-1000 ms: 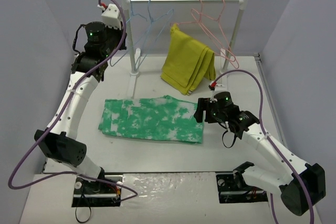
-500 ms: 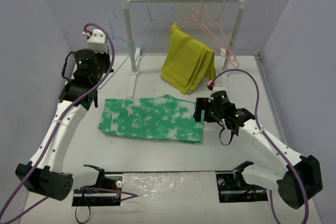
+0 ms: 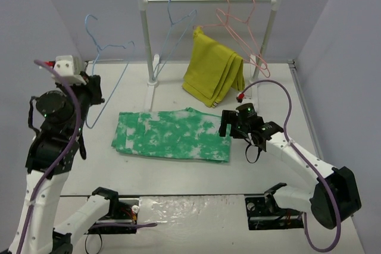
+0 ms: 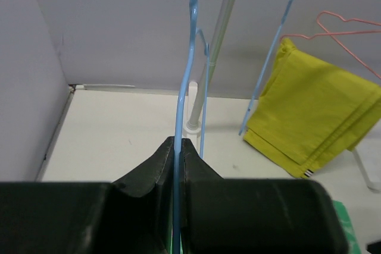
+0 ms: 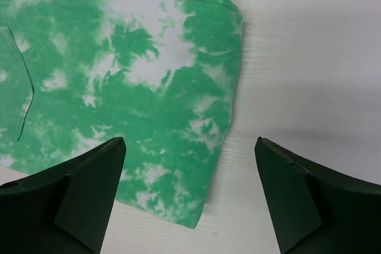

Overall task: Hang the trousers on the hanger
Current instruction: Pick up the hanger from the clothesline, then place the trousers on the hanger.

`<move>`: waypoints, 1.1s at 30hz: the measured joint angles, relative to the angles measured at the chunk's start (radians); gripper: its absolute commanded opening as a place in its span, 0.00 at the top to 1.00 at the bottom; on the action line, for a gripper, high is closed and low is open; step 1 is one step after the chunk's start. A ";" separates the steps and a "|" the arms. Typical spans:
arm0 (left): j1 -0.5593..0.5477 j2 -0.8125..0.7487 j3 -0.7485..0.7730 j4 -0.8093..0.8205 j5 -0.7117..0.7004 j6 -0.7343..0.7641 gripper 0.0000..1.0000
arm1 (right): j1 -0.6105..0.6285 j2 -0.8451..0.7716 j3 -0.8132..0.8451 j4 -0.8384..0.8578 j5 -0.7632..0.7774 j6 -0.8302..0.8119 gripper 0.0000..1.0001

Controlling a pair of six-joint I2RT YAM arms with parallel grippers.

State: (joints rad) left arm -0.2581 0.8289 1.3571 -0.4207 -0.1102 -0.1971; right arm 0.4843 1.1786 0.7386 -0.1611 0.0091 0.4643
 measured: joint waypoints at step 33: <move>-0.435 0.056 -0.406 0.176 0.118 -0.283 1.00 | -0.116 0.242 -0.186 0.395 -0.193 0.047 1.00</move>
State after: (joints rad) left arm -0.6931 0.8853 0.9511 -0.2443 0.0083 -0.4805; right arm 0.3683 1.4209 0.5521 0.2338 -0.1842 0.5111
